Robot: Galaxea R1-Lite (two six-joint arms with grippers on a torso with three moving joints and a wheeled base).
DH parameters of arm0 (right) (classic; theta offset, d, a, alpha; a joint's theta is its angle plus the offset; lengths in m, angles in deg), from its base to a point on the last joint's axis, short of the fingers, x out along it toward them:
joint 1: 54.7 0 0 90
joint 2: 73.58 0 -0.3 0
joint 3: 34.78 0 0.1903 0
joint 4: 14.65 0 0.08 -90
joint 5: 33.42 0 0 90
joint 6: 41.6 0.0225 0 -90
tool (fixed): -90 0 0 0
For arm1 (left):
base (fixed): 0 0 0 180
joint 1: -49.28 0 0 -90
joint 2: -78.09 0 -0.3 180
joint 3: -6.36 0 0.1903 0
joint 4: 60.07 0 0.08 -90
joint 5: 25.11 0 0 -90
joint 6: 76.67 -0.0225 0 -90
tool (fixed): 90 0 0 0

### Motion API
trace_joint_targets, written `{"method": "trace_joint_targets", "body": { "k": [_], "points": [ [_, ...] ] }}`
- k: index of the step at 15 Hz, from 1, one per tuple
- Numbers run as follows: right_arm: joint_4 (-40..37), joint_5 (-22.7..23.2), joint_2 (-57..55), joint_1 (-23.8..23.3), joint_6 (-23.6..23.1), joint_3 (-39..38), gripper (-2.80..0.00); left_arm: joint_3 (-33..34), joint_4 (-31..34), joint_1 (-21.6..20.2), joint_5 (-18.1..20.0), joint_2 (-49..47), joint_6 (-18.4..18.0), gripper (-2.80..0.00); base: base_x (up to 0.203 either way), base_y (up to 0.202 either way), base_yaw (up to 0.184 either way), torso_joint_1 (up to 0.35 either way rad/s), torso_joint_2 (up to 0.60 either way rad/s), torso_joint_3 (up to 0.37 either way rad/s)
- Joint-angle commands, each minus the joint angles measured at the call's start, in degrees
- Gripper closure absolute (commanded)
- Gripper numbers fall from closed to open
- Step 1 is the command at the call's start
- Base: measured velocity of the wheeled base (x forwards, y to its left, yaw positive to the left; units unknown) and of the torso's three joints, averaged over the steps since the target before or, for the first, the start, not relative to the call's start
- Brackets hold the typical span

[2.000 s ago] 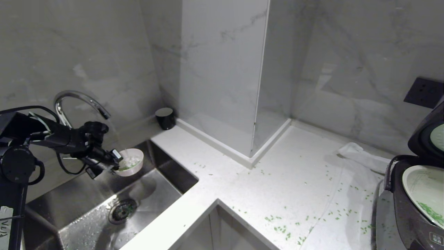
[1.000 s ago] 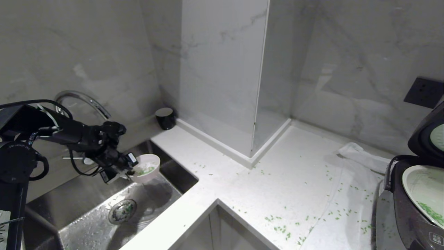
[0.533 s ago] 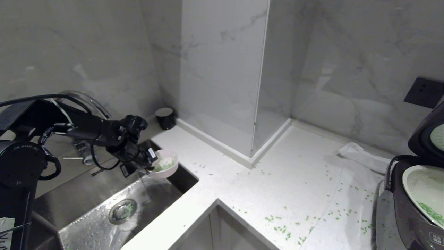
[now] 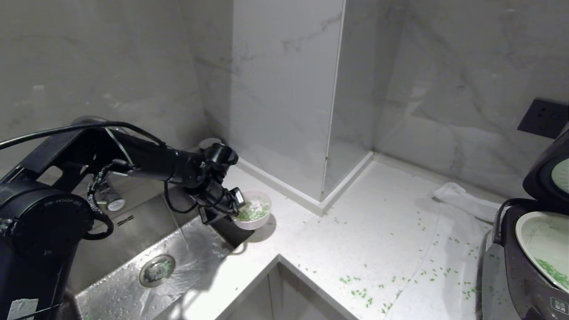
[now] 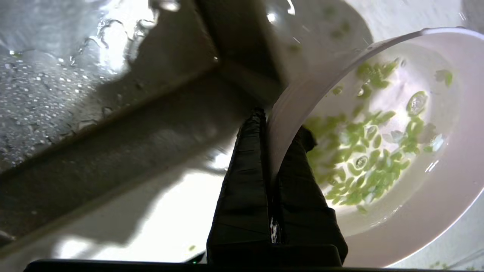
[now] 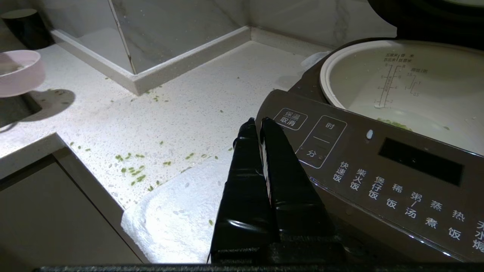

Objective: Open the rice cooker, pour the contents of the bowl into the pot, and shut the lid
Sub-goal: Place the bowl on the table

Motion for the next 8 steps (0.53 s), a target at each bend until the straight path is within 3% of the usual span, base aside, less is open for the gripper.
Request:
{"method": "trace_joint_targets", "body": {
  "k": [1, 4, 8],
  "points": [
    [0.0, 0.05, -0.07, 0.02, 0.08, -0.09, 0.0, -3.4, 2.47, 4.16, -0.64, -1.47, 0.36, 0.0, 0.0, 0.0, 0.0, 0.0, 0.0, 0.0],
    [0.0, 0.05, -0.07, 0.02, 0.08, -0.09, 0.0, -5.81, 3.68, 6.98, -3.2, -4.27, 0.33, 0.0, 0.0, 0.0, 0.0, 0.0, 0.0, 0.0],
    [0.0, 0.01, -0.07, 0.02, 0.03, -0.09, 0.0, -7.39, 3.7, 9.87, -3.6, -6.97, 0.33, 0.0, 0.0, 0.0, 0.0, 0.0, 0.0, 0.0]
  ]
}}
